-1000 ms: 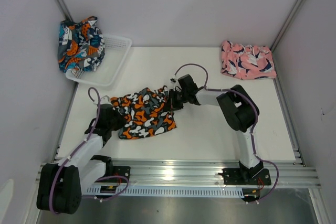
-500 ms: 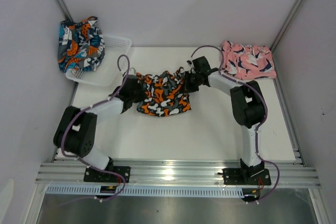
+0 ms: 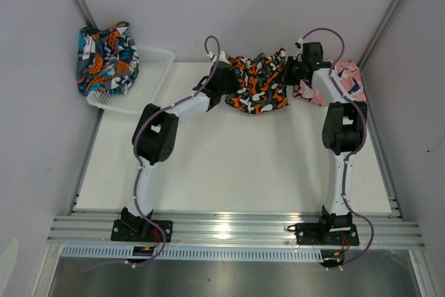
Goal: Fold and stack the shorts
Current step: Neatly place the folded shorts to the corner
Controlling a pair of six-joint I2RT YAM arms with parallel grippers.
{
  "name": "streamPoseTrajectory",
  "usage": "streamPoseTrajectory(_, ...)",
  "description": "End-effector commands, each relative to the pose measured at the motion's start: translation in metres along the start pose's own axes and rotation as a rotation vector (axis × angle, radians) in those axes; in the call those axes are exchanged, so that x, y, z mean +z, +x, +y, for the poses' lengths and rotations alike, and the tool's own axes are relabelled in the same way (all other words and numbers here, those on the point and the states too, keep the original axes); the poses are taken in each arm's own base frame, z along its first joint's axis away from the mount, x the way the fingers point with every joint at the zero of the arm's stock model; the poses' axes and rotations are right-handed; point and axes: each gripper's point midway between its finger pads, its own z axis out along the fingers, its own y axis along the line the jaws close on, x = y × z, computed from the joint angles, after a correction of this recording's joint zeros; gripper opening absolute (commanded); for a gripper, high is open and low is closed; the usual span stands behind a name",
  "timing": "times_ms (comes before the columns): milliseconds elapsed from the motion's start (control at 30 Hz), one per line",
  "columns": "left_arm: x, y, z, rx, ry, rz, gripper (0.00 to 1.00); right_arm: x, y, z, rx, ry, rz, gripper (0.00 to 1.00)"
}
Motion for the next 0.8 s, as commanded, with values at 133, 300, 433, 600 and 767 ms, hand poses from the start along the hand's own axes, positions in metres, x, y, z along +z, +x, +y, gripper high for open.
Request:
streamPoseTrajectory(133, 0.046, -0.032, -0.106, -0.081, 0.324, -0.145, 0.0, -0.025, -0.068, -0.044, 0.071, -0.04, -0.132, 0.0)
streamPoseTrajectory(300, 0.045, -0.062, -0.177, -0.142, 0.513, -0.264, 0.0, -0.054, -0.103, -0.067, 0.103, -0.036, -0.219, 0.0)
streamPoseTrajectory(433, 0.035, -0.062, -0.213, -0.209, 0.618, -0.391, 0.0, -0.075, -0.119, -0.087, 0.132, -0.031, -0.269, 0.0)
streamPoseTrajectory(600, 0.026, -0.054, -0.238, -0.241, 0.677, -0.504, 0.0, -0.098, -0.141, -0.113, 0.175, -0.02, -0.351, 0.0)
streamPoseTrajectory(767, 0.005, -0.062, -0.251, -0.38, 0.746, -0.668, 0.0, -0.119, -0.152, -0.145, 0.232, 0.037, -0.423, 0.0)
